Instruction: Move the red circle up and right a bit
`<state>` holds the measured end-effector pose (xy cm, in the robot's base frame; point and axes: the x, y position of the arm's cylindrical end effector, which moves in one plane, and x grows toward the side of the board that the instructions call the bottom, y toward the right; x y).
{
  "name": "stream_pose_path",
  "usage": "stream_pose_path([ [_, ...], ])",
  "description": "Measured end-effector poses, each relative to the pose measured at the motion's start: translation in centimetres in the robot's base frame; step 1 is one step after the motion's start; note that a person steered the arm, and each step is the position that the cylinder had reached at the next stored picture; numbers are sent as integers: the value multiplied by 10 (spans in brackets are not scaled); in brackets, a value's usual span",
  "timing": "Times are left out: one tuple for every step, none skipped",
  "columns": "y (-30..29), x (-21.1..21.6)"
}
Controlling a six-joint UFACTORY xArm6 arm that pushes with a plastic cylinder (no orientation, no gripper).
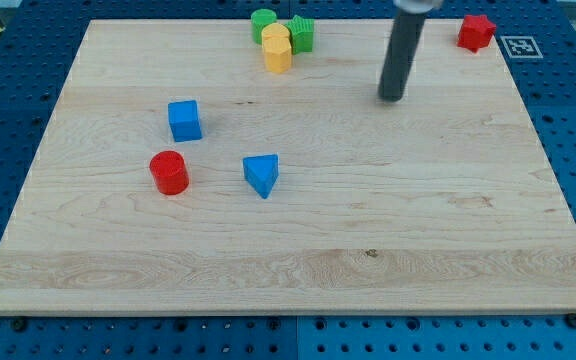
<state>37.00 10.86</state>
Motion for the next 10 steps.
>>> stream_pose_path([
  [-52, 49],
  [-114, 80],
  [-174, 80],
  [-229, 72],
  [-276, 66],
  [-294, 84],
  [-294, 108],
  [-294, 124],
  [-289, 124],
  [-258, 121],
])
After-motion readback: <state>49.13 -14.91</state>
